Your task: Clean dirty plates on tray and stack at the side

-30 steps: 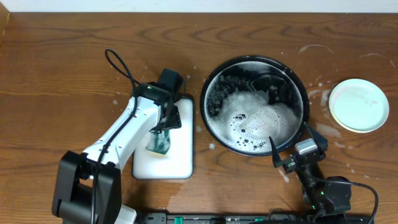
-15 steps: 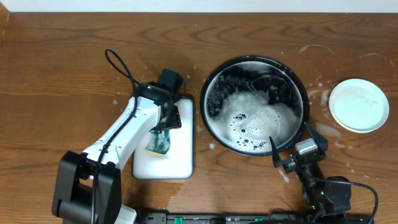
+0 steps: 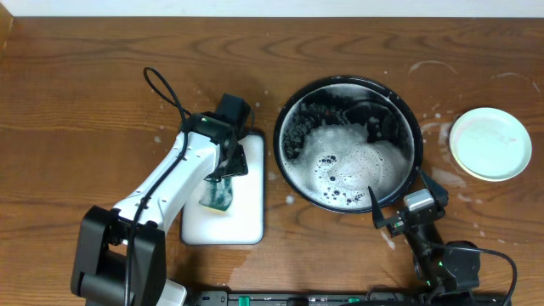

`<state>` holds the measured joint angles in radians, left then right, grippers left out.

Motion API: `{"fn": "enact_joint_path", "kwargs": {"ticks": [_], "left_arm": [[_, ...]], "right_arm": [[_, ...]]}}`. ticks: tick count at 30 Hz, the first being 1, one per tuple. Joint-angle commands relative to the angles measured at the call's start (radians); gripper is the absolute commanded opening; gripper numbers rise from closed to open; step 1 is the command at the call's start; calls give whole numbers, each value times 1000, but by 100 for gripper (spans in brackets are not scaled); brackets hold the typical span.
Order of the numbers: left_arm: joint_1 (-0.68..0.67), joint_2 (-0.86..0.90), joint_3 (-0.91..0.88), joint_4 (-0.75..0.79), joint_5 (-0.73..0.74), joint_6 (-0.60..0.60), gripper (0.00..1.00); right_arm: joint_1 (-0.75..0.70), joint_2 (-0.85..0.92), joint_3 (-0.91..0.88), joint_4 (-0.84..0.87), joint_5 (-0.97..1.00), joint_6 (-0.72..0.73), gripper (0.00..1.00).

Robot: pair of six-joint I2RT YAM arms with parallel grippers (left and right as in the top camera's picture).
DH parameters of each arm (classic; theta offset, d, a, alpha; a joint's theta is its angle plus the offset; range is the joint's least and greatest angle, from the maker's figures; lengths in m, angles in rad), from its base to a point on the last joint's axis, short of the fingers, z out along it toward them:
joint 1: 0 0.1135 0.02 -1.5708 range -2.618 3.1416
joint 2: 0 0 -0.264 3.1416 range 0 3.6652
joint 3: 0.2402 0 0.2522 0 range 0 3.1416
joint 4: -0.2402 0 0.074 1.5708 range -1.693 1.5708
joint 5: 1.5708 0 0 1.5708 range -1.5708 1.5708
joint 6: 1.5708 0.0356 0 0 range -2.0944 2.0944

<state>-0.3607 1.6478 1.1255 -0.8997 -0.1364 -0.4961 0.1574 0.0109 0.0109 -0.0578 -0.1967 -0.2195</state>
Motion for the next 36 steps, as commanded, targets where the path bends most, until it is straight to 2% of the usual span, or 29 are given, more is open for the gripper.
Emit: {"fn": "enact_joint_path", "kwargs": {"ticks": [1, 27, 30, 33, 36], "left_arm": [[3, 0, -3, -3, -2, 5, 82], [-13, -19, -4, -3, -4, 6, 82], [-50, -70, -14, -39, -76, 21, 82], [-90, -166, -49, 30, -177, 22, 82], [-108, -308, -125, 191, -205, 82, 82]], "right_arm": [[14, -4, -5, 2, 9, -6, 99], [14, -4, -5, 2, 9, -6, 99], [14, -4, -5, 2, 9, -6, 99], [14, -4, -5, 2, 9, -6, 99], [14, -4, -5, 2, 9, -6, 99]]}}
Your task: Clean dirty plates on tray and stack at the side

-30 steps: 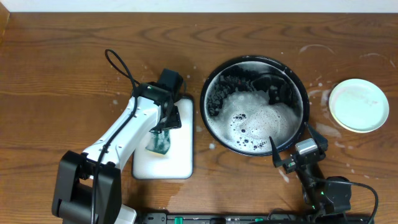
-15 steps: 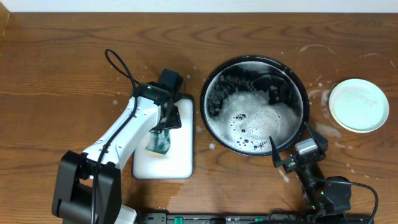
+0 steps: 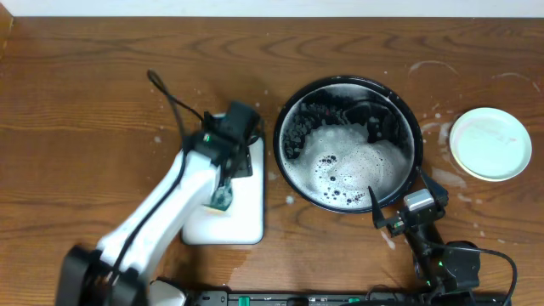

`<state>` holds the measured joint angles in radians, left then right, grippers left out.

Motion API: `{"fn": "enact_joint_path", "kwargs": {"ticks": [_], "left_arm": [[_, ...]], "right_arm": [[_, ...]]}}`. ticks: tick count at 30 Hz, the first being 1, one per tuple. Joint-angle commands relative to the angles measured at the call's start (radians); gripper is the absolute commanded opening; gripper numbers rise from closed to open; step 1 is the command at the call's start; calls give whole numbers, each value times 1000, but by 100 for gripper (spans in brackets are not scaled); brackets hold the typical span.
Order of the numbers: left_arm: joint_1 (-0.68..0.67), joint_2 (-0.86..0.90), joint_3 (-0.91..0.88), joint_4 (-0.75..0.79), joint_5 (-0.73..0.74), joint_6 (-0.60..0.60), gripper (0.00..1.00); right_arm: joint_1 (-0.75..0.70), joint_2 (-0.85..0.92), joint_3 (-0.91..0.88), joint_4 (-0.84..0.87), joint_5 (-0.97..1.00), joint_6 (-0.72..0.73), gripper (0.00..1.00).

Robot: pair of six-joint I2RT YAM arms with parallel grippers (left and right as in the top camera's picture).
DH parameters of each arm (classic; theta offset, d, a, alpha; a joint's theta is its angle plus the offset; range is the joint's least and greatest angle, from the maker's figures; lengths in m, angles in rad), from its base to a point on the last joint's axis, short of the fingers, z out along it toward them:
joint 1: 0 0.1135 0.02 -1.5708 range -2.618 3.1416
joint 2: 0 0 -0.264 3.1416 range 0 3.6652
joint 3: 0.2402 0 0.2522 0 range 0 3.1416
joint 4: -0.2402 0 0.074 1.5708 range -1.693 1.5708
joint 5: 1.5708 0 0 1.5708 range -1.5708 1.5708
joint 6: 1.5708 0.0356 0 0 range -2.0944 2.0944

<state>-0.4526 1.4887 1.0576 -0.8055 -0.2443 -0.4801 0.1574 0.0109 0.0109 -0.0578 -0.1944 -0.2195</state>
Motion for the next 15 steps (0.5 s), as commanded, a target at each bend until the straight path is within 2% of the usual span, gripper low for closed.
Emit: {"fn": "enact_joint_path", "kwargs": {"ticks": [1, 5, 7, 11, 15], "left_arm": [[-15, -197, -86, 153, -97, 81, 82], [14, -430, -261, 417, -96, 145, 82], [76, -590, -385, 545, -45, 172, 82], [208, -821, -554, 671, 82, 174, 82], [301, -1060, -692, 714, 145, 174, 82]], "right_arm": [[14, -4, -5, 2, 7, -6, 99], [14, -4, -5, 2, 7, -6, 99], [14, -4, -5, 2, 7, -6, 99], [14, -4, -5, 2, 7, -6, 99], [14, -4, -5, 2, 7, -6, 99]]}}
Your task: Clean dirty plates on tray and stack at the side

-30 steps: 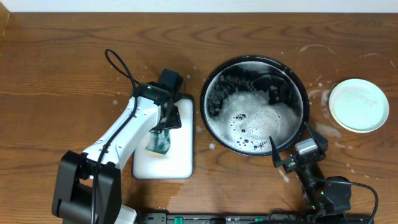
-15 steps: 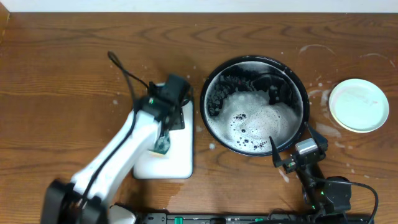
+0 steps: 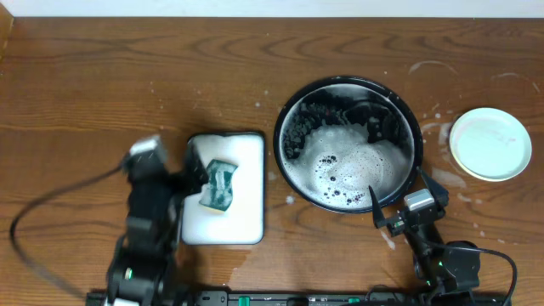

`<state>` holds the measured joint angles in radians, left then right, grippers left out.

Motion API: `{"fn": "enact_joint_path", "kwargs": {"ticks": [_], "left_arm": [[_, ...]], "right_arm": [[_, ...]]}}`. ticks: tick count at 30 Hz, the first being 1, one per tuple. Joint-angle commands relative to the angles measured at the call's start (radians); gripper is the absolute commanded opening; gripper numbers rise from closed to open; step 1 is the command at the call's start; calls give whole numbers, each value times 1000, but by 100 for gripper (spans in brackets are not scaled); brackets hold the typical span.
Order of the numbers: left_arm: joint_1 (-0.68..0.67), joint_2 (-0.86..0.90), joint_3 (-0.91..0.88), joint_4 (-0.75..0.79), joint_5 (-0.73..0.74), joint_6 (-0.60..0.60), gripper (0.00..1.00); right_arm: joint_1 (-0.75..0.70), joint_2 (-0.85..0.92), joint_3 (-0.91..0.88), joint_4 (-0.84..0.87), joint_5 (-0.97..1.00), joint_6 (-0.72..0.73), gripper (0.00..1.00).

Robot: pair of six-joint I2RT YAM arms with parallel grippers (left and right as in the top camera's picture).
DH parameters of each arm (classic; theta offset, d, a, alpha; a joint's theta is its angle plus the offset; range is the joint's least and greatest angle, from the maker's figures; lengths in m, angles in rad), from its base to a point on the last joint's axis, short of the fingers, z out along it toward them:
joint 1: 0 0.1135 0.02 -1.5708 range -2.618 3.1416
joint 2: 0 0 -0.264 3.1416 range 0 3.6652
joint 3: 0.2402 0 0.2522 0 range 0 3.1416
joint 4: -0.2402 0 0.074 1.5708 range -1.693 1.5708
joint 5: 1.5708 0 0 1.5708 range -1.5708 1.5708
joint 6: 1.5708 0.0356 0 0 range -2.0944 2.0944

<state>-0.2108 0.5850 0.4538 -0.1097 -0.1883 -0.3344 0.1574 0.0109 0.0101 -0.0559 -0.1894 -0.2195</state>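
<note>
A green sponge lies free on the white rectangular tray, left of centre. My left gripper is at the tray's left edge, just left of the sponge, blurred and seemingly open with nothing in it. A black round basin holds foamy water and dark shapes at its back. One white plate sits alone at the far right. My right gripper stands open at the basin's near right rim, holding nothing.
Water drops and smears mark the wooden table around the basin and near the plate. The left arm's body lies along the near left. The right arm's base sits at the front right edge.
The left arm has pulled back from over the tray to the near left. The sponge that was under its gripper now lies uncovered on the tray. The right arm has not moved.
The left gripper was down on the sponge on the tray. Then it stood slightly further right over the tray, the sponge still under it. Now the sponge rests free on the tray and the arm is withdrawn. Basin, plate and right arm stayed put.
</note>
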Motion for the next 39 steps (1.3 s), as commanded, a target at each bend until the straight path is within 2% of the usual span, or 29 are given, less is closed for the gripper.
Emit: {"fn": "enact_joint_path", "kwargs": {"ticks": [1, 7, 11, 16, 25, 39], "left_arm": [[75, -218, -120, 18, 89, 28, 82], [141, -487, -276, 19, 89, 27, 82], [169, -586, -351, 31, 96, 27, 82], [169, -584, -450, 159, 98, 26, 82], [169, -584, -450, 42, 99, 26, 82], [169, -581, -450, 45, 99, 27, 82]], "right_arm": [[14, -4, -5, 0, 2, -6, 99], [14, -4, -5, 0, 2, -6, 99], [14, -4, -5, 0, 2, -6, 99], [14, -4, -5, 0, 2, -6, 99], [14, -4, -5, 0, 2, -6, 99], [14, -4, -5, 0, 2, -6, 99]]}}
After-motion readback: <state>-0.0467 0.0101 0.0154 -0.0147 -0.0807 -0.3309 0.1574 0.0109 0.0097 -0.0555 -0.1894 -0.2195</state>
